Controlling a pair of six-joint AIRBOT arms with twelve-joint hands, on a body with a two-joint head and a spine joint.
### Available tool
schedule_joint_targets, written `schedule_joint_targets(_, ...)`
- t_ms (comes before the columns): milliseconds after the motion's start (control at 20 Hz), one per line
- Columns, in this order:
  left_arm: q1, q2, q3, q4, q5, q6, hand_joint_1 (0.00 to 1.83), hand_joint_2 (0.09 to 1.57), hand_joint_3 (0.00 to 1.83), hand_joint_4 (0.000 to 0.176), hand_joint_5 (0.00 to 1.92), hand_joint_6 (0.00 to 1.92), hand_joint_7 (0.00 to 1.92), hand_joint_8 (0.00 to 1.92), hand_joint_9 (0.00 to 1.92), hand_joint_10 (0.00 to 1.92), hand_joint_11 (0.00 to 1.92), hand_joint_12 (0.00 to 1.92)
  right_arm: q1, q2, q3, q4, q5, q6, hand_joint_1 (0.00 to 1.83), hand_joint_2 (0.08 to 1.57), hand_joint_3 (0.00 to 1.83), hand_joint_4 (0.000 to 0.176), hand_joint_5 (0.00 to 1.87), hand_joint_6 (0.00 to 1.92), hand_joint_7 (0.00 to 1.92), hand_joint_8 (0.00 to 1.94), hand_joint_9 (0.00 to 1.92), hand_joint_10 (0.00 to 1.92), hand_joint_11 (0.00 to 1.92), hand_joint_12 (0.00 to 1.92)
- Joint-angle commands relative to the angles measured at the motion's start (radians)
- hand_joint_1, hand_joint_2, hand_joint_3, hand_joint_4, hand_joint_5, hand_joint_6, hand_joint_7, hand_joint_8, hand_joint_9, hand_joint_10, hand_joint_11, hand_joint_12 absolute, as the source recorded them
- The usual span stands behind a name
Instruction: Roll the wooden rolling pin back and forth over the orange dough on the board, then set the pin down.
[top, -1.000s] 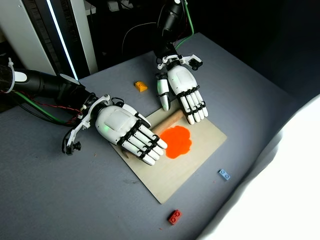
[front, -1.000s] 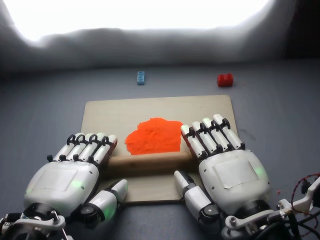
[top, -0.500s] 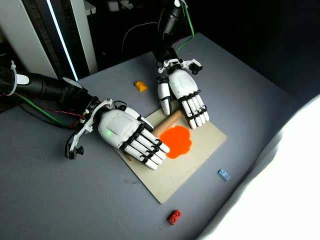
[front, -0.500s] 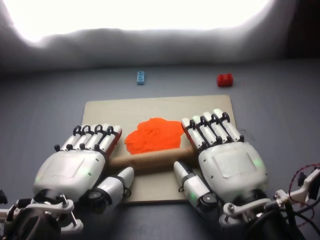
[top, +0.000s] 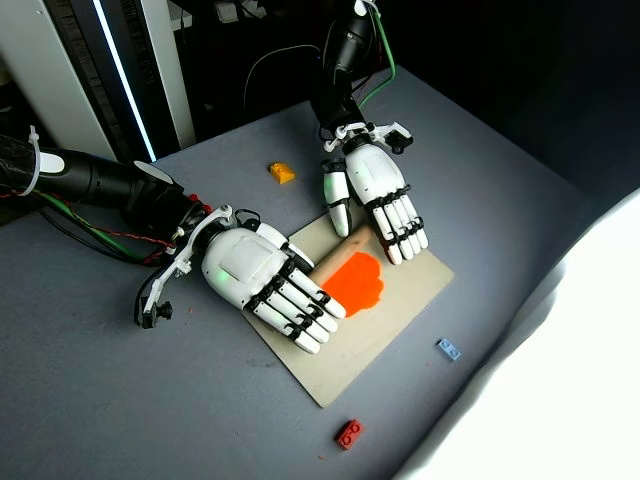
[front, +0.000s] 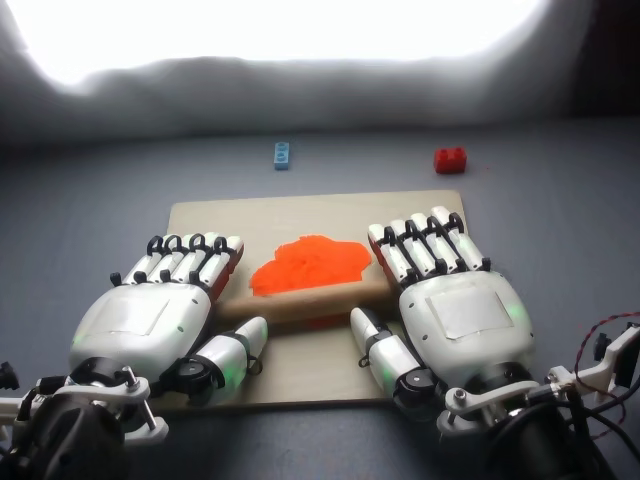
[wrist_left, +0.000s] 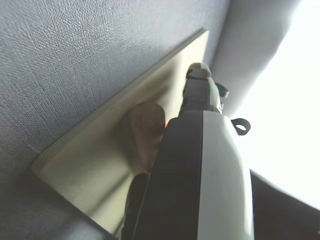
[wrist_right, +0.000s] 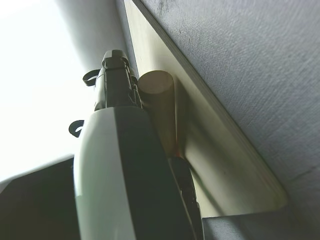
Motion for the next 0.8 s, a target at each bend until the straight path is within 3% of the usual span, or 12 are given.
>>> schedule_joint_targets(0, -0.008, -0.002, 0.007, 0.049, -0.086, -0.002, 0.0, 1.52, 0.01, 0.0, 0.04, 0.01, 0.01, 0.0, 0.0, 0.0, 0.0, 0.0, 0.01, 0.001, 0.004, -0.073, -0.078, 0.003, 0.0, 1.5, 0.0, 0.0, 0.15, 0.0, 0.13, 0.0, 0.09, 0.01, 0.01, 0.03)
schedule_joint_targets(750, -0.034, -0.018, 0.059, 0.046, -0.04, -0.034, 0.0, 1.52, 0.01, 0.0, 0.0, 0.0, 0.0, 0.0, 0.0, 0.0, 0.0, 0.0, 0.039, -0.009, 0.05, -0.048, -0.06, 0.024, 0.0, 1.48, 0.0, 0.0, 0.1, 0.0, 0.09, 0.0, 0.05, 0.0, 0.0, 0.0)
